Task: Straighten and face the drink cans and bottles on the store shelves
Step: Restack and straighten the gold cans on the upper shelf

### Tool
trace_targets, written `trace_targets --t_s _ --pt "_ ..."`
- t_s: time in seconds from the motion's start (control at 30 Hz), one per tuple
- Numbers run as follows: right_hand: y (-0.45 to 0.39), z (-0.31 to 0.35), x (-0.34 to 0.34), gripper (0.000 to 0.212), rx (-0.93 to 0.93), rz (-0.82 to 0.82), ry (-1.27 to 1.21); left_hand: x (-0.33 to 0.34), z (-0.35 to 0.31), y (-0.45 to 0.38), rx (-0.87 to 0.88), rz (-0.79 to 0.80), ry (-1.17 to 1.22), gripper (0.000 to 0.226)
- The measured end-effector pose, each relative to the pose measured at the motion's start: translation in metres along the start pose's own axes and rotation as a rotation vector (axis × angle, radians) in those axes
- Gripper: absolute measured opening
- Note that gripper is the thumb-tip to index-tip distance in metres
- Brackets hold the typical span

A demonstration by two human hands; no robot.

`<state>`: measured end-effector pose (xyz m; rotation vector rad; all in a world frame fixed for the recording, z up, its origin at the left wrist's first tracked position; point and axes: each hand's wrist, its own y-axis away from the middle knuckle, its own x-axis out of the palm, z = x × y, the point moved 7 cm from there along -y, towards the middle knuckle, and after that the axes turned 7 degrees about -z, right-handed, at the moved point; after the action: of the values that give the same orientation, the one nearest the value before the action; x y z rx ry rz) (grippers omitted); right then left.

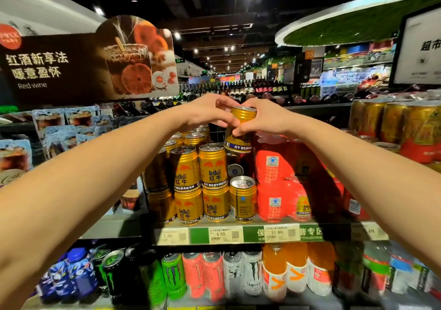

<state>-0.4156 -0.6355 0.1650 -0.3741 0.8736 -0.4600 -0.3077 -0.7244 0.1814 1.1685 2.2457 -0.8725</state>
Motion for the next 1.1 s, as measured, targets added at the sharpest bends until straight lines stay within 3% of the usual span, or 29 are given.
trace_targets --t_s 0.23,0.5,0.63,0.73,0.93,1.1 --pt "0.009 -0.003 -0.001 0.064 0.020 0.039 0.091 0.010 -0.002 -0.004 0.046 -0.036 -0.069 0.041" --pt "0.013 -0.005 0.020 0.065 -0.043 0.170 0.281 0.019 0.020 0.007 0.015 0.008 -0.136 0.062" --pt "0.017 -0.010 0.020 0.055 -0.024 0.224 0.288 0.023 0.032 0.013 0.006 0.014 -0.085 0.043" --pt "0.020 -0.015 0.019 0.044 -0.007 0.245 0.261 0.028 0.038 0.017 -0.003 0.044 -0.067 0.044" --pt "0.027 -0.016 0.027 0.048 -0.015 0.238 0.302 0.036 0.039 0.021 -0.022 0.150 -0.151 0.054" --pt "0.028 -0.015 0.028 0.050 0.001 0.260 0.346 0.034 0.037 0.018 0.001 0.157 -0.282 0.041"
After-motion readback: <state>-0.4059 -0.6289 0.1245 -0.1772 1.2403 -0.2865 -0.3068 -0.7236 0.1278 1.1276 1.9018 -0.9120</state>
